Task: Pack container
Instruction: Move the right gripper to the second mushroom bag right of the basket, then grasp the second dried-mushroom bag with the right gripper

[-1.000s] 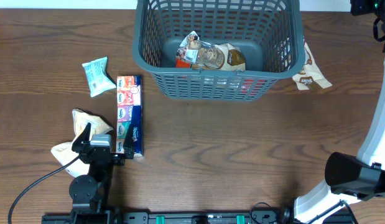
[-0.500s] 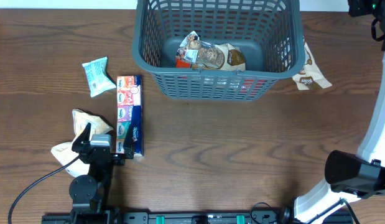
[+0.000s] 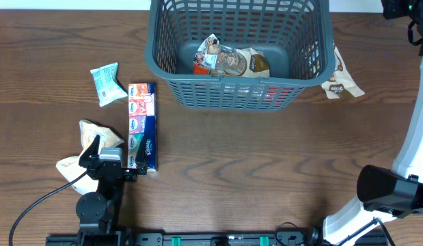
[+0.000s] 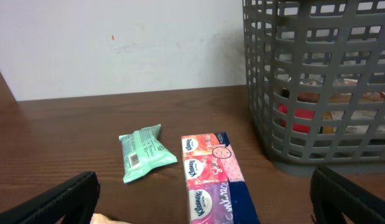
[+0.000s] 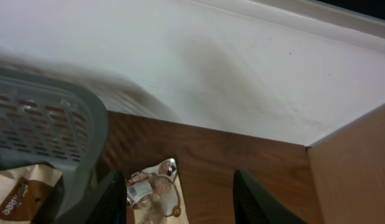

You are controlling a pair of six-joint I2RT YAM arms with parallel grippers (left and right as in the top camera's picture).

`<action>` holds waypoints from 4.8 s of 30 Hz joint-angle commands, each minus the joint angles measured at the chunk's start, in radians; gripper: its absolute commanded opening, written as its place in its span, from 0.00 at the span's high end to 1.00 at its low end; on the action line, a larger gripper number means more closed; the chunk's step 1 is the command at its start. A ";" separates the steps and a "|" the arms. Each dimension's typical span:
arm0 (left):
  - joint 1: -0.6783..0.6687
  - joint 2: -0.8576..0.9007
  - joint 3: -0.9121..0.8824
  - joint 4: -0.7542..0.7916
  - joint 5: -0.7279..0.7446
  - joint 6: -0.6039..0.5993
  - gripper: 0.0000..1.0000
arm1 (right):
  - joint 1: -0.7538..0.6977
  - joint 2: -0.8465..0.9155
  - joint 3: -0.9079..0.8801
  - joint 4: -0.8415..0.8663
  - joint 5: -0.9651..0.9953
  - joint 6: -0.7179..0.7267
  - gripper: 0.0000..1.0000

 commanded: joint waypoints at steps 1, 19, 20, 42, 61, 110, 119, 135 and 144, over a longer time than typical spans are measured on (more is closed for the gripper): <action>0.000 0.000 -0.016 0.004 0.000 0.001 0.01 | -0.004 0.012 -0.002 -0.005 -0.008 -0.019 0.63; 0.000 0.000 -0.016 0.004 0.000 0.001 0.01 | -0.004 0.052 -0.002 -0.058 -0.008 -0.052 0.64; 0.000 0.000 -0.015 0.004 0.000 0.001 0.01 | -0.004 0.063 -0.002 -0.070 -0.011 -0.058 0.64; 0.000 0.000 -0.016 0.004 0.000 0.001 0.01 | -0.001 0.358 -0.002 -0.121 -0.016 -0.109 0.60; 0.000 0.000 -0.016 0.004 0.000 0.001 0.01 | -0.003 0.579 -0.003 -0.153 0.001 -0.109 0.34; 0.000 0.000 -0.015 0.013 0.000 0.001 0.01 | -0.016 0.729 -0.005 -0.182 0.002 -0.109 0.87; 0.000 0.000 -0.015 0.027 0.000 0.001 0.01 | -0.015 0.729 -0.004 -0.188 0.001 -0.108 0.99; 0.000 0.000 -0.015 0.028 0.000 0.001 0.01 | -0.014 0.637 -0.001 -0.181 0.002 -0.093 0.99; 0.000 0.000 -0.016 0.027 0.000 0.001 0.01 | -0.014 0.473 -0.001 -0.118 0.013 -0.053 0.99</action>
